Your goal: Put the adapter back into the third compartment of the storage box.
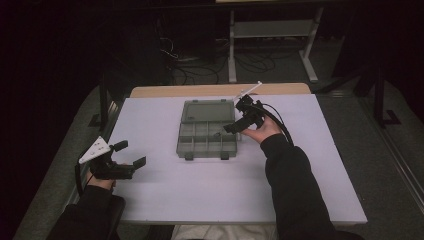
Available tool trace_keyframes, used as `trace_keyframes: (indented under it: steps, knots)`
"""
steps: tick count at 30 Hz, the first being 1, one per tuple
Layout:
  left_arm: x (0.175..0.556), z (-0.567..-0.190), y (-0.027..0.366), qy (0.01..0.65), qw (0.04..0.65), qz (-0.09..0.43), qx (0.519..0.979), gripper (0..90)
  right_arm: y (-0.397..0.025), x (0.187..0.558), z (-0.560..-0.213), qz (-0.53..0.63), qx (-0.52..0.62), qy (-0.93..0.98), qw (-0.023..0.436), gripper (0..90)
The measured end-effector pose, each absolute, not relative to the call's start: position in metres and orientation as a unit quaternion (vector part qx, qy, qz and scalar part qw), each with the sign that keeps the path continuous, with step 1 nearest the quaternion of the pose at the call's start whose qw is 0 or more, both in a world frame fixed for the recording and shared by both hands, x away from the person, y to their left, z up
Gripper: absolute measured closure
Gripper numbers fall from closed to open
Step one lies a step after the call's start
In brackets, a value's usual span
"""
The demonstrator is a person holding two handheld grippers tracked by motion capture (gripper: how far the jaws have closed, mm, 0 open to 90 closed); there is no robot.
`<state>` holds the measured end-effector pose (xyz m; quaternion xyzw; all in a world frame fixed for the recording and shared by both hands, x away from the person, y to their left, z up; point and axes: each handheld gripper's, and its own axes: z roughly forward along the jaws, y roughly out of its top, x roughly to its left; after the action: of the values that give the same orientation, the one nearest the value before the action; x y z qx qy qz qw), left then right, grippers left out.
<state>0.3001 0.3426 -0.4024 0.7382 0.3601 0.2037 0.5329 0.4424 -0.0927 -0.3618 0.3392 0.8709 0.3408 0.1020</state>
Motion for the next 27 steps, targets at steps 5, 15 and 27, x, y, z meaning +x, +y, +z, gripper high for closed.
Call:
trace_keyframes:
  steps: [5,15,27]
  knots:
    - [0.3,-0.402,0.343,0.36,0.533,0.203,0.738,0.0,-0.101,0.435,-0.362,0.345,0.34,0.869,0.102,0.0]
    - [0.3,-0.403,0.342,0.361,0.532,0.204,0.738,0.0,-0.116,0.42,-0.362,0.365,0.345,0.858,0.104,0.0]
    - [0.3,-0.402,0.342,0.358,0.528,0.208,0.741,0.0,-0.136,0.399,-0.361,0.37,0.356,0.85,0.115,0.0]
